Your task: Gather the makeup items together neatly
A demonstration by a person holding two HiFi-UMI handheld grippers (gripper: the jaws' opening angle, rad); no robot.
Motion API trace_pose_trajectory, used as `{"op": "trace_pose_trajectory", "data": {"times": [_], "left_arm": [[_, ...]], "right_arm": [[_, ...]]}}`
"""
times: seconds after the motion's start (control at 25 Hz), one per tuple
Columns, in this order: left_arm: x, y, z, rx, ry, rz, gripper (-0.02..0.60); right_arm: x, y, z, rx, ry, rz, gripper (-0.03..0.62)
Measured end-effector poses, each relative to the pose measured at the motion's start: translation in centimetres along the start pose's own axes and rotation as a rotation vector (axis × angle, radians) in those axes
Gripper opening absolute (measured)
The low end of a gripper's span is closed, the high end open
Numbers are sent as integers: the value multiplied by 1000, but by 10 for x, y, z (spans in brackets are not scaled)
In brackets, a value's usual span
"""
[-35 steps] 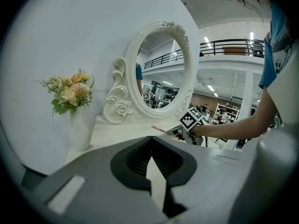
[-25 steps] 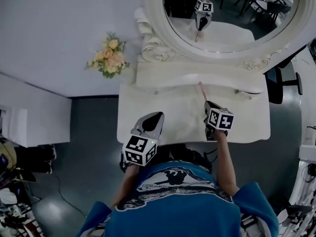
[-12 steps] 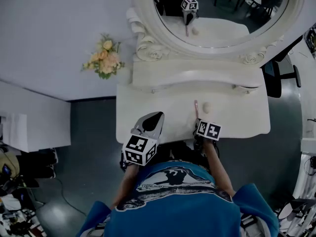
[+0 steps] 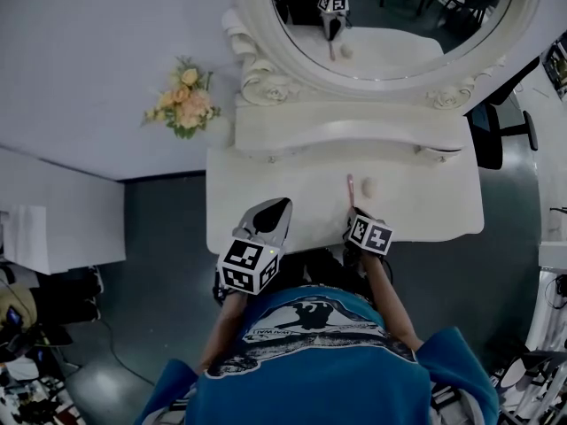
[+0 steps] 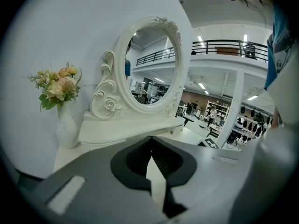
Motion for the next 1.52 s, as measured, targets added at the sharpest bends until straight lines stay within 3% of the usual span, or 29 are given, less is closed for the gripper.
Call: {"op": "trace_pose_trajectory", "data": {"times": [0.16,0.28,0.36,0.64,0.92,1.16,1.28,1.52], "left_arm": [[-4,-2,2,-6,2,-8,15],[-10,-5,4,-13,4,-25,15],[-15,-10,6,-21,8,-44,15],[-38,-28,13,-59,22,-131,15],[-58,-39,23,-80,26,-179,15],[-78,-48,30,-96,35,-219,15],[-89,-55,34,-106,41,-240,15],[-107,-65,43,-124,44,-266,15]], "right_arm": [[1,1,-1,16,3,-18,35],[-1,-2,-2,51,-15,-57,106],[-4,-6,-3,53,-13,-69,120],[-11,-45,-8,-57,-16,-150,144],[4,-111,7,-333,-82,-320,211],[16,-169,40,-741,-134,-478,307],[28,-187,54,-850,-186,-497,363],[49,-203,72,-948,-280,-453,408]]}}
Point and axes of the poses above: the fingertips, and each gripper's own axes: x forward along the fingers, y to its right, z out of its underside, the point moved 8 cm from there along -x, backward along the fingers, and after that the axes turned 5 degrees about x, right-handed, at the moved point
